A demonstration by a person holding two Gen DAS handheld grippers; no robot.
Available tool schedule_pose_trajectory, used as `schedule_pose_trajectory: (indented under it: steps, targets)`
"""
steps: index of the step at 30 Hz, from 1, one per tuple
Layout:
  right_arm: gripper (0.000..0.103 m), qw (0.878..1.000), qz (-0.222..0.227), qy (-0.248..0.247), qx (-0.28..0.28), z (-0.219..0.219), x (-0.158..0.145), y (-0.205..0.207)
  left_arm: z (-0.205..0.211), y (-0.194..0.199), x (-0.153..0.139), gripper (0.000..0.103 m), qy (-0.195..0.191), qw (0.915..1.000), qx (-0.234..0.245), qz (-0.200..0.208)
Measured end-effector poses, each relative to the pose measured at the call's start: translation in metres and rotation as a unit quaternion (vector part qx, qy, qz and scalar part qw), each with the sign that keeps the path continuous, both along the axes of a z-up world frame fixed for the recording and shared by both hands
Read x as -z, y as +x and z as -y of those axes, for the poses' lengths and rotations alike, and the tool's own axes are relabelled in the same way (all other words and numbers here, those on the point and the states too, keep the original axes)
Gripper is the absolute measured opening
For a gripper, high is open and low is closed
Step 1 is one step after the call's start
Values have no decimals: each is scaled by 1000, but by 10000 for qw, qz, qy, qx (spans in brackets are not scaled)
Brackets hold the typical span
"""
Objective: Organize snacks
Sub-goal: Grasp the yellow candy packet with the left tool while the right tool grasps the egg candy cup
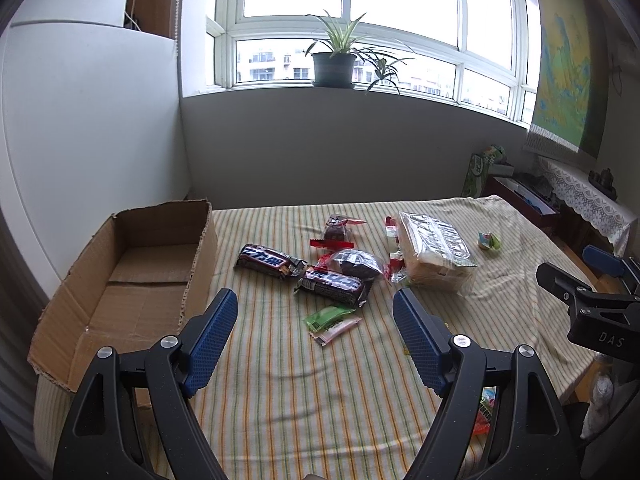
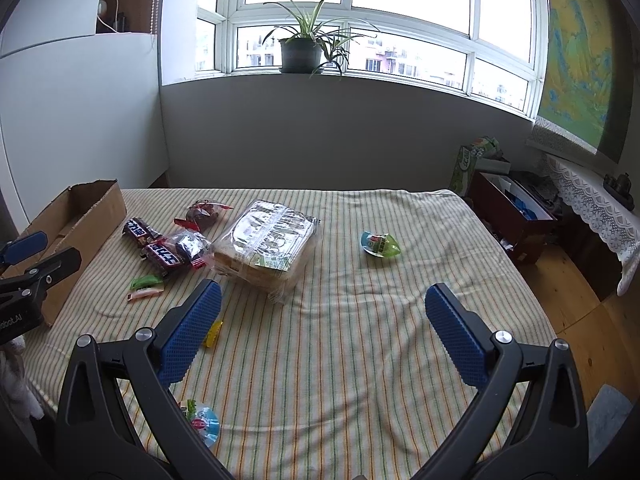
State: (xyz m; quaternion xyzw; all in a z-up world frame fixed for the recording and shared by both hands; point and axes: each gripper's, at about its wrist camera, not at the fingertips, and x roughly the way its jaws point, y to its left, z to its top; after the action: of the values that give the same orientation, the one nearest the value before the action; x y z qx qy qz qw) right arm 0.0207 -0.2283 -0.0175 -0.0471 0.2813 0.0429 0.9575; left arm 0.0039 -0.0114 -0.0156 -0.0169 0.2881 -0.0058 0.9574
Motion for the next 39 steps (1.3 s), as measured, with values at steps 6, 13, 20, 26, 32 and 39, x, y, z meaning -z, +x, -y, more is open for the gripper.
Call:
schedule_pose_trajectory:
  steps: [6, 13, 20, 26, 32, 39]
  targets:
    - [103, 10000, -27, 21, -23, 0, 0, -1, 0, 0, 0, 80, 6, 10000, 7, -9]
    - [103, 9999, -65, 42, -69, 0, 0, -3, 0, 1, 2, 80, 28, 10000, 41, -46]
    - [103, 9990, -245, 21, -364, 3, 2, -10, 2, 2, 9, 80, -11, 9996, 167, -212]
    - [103, 9920, -603, -48, -1108, -9, 15, -23, 15, 5, 15, 80, 55, 9981, 493, -370]
    - [95, 9792, -1048, -71, -1736, -29, 38, -40, 26, 16, 26, 64, -155, 9926, 925, -771]
    - [80, 9634, -1634, 150, -2121, -41, 61, -41, 29, 30, 39, 51, -470, 9815, 1338, -1286]
